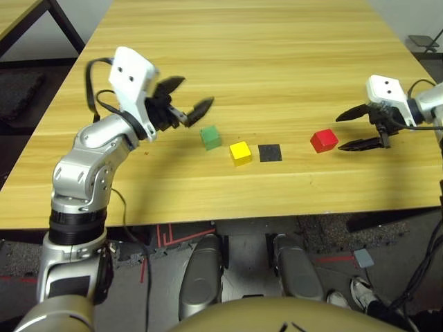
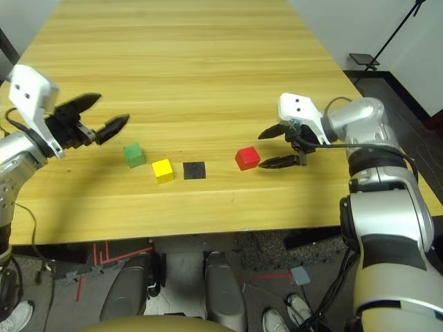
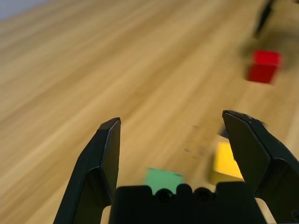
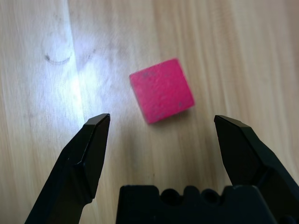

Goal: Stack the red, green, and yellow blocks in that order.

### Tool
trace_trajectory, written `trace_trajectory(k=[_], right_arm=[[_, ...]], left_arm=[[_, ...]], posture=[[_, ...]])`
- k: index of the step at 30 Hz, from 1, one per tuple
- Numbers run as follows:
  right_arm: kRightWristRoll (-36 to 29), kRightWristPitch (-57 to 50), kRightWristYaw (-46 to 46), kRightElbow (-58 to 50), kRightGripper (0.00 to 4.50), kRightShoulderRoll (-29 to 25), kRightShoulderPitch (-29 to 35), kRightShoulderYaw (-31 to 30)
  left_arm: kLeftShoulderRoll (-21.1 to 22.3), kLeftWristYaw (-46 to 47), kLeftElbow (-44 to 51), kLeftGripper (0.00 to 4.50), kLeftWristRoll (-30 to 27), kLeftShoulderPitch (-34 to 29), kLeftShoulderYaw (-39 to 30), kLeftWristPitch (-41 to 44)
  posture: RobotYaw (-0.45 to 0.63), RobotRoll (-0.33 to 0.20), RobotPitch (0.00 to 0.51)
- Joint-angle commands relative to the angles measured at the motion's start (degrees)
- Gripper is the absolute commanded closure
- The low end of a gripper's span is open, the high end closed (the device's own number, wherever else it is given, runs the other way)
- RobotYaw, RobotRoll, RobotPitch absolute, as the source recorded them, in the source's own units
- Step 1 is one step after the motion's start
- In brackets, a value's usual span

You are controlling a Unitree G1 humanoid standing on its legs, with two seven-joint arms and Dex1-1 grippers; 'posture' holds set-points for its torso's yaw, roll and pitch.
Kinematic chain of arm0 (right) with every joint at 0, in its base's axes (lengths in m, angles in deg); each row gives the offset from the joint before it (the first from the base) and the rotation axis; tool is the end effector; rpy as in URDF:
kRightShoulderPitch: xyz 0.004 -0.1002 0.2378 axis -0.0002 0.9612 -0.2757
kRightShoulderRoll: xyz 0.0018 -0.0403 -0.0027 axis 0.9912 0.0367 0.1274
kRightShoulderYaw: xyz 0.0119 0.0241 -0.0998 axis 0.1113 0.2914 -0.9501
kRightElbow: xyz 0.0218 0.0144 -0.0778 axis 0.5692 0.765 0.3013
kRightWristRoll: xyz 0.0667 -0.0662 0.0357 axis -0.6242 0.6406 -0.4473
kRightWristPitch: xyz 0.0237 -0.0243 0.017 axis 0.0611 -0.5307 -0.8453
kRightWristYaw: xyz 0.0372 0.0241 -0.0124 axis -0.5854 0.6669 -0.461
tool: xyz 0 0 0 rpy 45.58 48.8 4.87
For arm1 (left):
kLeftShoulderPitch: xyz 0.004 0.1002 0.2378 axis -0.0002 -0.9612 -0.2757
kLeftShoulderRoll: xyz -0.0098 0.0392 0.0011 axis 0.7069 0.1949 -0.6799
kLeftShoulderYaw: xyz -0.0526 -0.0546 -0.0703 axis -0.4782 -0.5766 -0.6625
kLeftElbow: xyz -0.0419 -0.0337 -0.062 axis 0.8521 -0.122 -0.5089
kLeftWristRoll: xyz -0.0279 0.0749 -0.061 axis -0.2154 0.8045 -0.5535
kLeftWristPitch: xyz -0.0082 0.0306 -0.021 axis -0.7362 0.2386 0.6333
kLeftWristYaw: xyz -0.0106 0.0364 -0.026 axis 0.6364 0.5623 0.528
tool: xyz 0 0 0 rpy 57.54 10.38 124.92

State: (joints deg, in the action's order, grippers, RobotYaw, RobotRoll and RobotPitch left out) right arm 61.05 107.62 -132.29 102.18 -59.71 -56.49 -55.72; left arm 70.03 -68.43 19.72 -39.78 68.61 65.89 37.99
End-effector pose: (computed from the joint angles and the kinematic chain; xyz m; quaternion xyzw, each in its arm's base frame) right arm 0.3413 -0.2934 0.2167 -0.3769 0.2620 0.5801 0.6729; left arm 0.2442 0.2155 0.1968 0.1285 0.0325 -0.4000 0.9069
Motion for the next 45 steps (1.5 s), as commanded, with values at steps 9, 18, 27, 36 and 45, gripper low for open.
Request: trace_trajectory(k=[9, 18, 27, 36, 45], right_arm=[[9.56, 8.23, 6.18, 5.66, 0.00, 5.29, -3.35, -4.23], [12.66, 9.13, 13.64, 6.89, 0.00, 8.67, -3.56, -4.02], [13.01, 9.27, 13.52, 7.13, 1.74, 9.94, -3.17, -4.00], [10.34, 3.40, 8.06, 4.78, 2.40, 10.68, -5.47, -2.05], [7.65, -20.13, 4.46, -16.96, 2.40, 19.78, -1.21, -2.80]], left_arm=[[1.14, 0.16, 9.90, 0.06, -1.47, -6.24, 1.11, 6.30], [0.13, 3.76, 14.72, 0.06, -2.41, -10.17, 0.35, 8.72], [0.15, 4.98, 15.48, 0.00, -2.49, -11.53, -0.01, 8.93], [0.25, 4.73, 14.59, 0.00, -2.20, -11.10, 0.59, 8.63], [1.01, 3.47, 12.13, 0.00, -0.97, -8.92, 4.11, 9.40]], posture=[[0.42, -0.210, 0.105], [0.47, -0.210, 0.119], [0.48, -0.217, 0.118], [0.46, -0.228, 0.107], [0.48, -0.248, 0.090]])
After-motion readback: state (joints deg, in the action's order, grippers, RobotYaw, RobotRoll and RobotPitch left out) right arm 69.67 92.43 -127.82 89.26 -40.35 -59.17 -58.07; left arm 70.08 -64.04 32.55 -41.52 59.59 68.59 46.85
